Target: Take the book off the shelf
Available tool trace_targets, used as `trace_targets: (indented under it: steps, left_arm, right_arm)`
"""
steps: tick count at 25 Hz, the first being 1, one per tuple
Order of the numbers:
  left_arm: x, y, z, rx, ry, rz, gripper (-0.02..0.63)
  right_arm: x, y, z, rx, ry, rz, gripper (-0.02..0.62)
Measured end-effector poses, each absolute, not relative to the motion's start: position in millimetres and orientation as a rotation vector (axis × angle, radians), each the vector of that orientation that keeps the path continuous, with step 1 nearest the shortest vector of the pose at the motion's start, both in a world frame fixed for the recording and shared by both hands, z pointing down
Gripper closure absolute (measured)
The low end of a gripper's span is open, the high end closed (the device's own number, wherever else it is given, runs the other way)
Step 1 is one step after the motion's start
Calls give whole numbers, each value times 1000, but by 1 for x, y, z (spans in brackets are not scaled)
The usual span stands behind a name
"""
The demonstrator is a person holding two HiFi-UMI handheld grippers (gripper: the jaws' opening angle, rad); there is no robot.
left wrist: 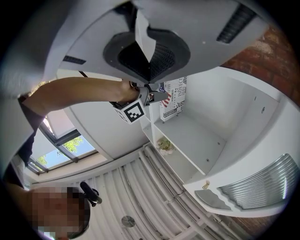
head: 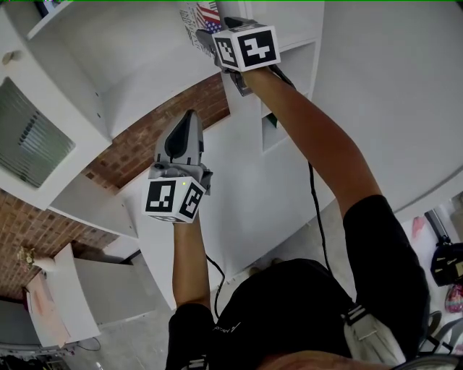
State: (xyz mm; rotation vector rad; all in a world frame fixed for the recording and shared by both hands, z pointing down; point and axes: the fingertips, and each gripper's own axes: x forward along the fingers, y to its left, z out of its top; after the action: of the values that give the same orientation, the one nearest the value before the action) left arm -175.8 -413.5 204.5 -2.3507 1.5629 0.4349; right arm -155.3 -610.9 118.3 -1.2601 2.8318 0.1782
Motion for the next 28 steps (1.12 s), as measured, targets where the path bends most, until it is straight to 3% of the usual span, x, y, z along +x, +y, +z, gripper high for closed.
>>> trace_targets:
  steps: [15,19,24,28]
  left_arm:
    - [-194,-428,205,-2346,1557,462,609]
    - [-200,-430,205,-2337,1560,458,609]
    - [-204,-430,204,-2335,1560,455,609]
    - [-202,-429,203,-2335,1554,452,609]
  right_arm:
    - [-191,-648,106,-1318,2881,108,305]
    - [-194,-660,111,-1379,2869,93,338]
    - [-191,-666,117,-1412,2847,95,433]
    - [-189,-662,117,-1386,2852,107,439]
